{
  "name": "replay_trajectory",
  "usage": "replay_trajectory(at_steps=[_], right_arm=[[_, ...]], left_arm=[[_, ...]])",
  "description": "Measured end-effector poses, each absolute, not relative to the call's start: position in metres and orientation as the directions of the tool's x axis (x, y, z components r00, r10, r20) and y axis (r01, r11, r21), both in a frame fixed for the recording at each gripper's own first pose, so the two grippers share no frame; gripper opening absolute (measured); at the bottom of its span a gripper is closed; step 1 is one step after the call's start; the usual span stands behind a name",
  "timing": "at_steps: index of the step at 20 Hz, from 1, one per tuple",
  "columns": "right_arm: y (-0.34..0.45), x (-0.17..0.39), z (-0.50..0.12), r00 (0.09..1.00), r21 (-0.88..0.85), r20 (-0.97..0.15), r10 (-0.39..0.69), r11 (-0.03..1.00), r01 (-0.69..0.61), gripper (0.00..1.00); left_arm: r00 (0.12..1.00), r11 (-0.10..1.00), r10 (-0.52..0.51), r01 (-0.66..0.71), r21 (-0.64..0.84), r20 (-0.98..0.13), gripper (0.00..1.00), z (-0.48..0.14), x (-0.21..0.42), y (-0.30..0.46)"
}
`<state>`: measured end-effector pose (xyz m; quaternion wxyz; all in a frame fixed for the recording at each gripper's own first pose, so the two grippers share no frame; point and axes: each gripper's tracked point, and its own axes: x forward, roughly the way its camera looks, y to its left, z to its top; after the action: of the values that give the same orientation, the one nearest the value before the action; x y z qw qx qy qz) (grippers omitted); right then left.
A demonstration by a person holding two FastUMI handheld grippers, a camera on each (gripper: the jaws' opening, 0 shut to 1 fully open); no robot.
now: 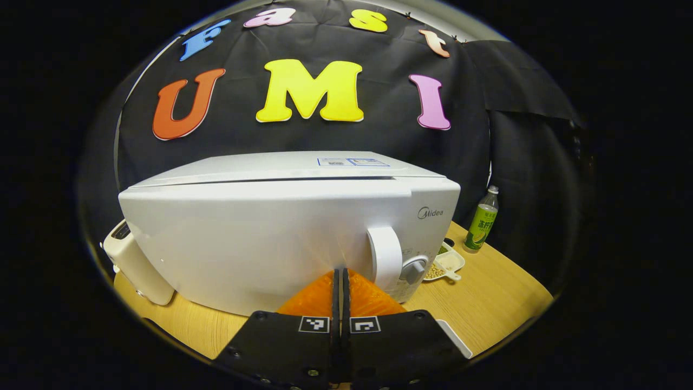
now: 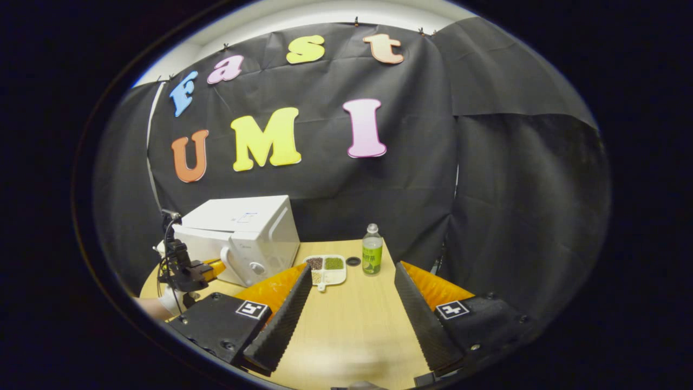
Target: Open the microwave oven with the left hand, put the food in, and close the microwave oven.
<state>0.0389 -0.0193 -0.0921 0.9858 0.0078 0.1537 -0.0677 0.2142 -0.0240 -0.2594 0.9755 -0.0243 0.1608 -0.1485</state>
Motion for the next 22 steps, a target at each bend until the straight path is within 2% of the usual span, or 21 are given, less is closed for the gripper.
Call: replay_trajectory(at_steps=[1,2,5,6,9,10,11,14,16,17,18,19,22], right_arm=[[-0.019,0.041,-0.091,0.944,-0.004,-0.302,-0.131,0.991,0.136,0.92],[-0.019,0.041,-0.091,0.944,-0.005,-0.304,-0.130,0.991,0.135,0.98],[-0.017,0.043,-0.092,0.945,-0.005,-0.302,-0.127,0.991,0.132,0.98],[-0.014,0.044,-0.090,0.946,-0.008,-0.300,-0.124,0.992,0.128,0.92],[-0.007,0.044,-0.085,0.951,-0.008,-0.286,-0.115,0.993,0.118,0.91],[-0.004,0.045,-0.087,0.952,-0.009,-0.288,-0.108,0.994,0.110,0.92],[-0.002,0.047,-0.087,0.953,-0.009,-0.285,-0.104,0.994,0.106,0.92],[0.010,0.049,-0.079,0.962,0.000,-0.259,-0.084,0.996,0.087,0.92],[0.022,0.049,-0.077,0.968,-0.005,-0.239,-0.071,0.997,0.072,0.92],[0.027,0.051,-0.074,0.972,-0.005,-0.226,-0.063,0.998,0.063,0.92],[0.032,0.050,-0.071,0.975,-0.008,-0.217,-0.055,0.998,0.054,0.98],[0.036,0.049,-0.069,0.977,-0.010,-0.206,-0.047,0.999,0.046,0.98],[0.047,0.044,-0.065,0.982,-0.015,-0.188,-0.028,1.000,0.026,0.98]], left_arm=[[0.905,0.955,-0.296,0.280,-0.094,-0.306,0.00,-0.260,0.215,-0.024],[0.905,0.955,-0.295,0.280,-0.096,-0.305,0.00,-0.259,0.215,-0.023],[0.909,0.959,-0.282,0.267,-0.090,-0.306,0.00,-0.257,0.221,-0.024],[0.914,0.963,-0.270,0.255,-0.090,-0.304,0.00,-0.256,0.226,-0.024],[0.916,0.968,-0.249,0.227,-0.108,-0.314,0.00,-0.261,0.224,-0.025],[0.917,0.971,-0.239,0.216,-0.105,-0.319,0.10,-0.261,0.223,-0.022],[0.919,0.970,-0.239,0.215,-0.110,-0.314,0.00,-0.257,0.218,-0.021],[0.938,0.983,-0.184,0.170,-0.071,-0.295,0.00,-0.228,0.198,0.003],[0.948,0.983,-0.183,0.174,-0.056,-0.261,0.00,-0.203,0.178,0.014],[0.950,0.985,-0.174,0.169,-0.042,-0.258,0.32,-0.194,0.170,0.020],[0.958,0.988,-0.150,0.151,-0.013,-0.244,0.63,-0.185,0.163,0.030],[0.965,0.989,-0.140,0.145,0.007,-0.221,0.94,-0.173,0.158,0.036],[0.973,0.988,-0.144,0.151,0.026,-0.181,0.96,-0.153,0.146,0.036]])
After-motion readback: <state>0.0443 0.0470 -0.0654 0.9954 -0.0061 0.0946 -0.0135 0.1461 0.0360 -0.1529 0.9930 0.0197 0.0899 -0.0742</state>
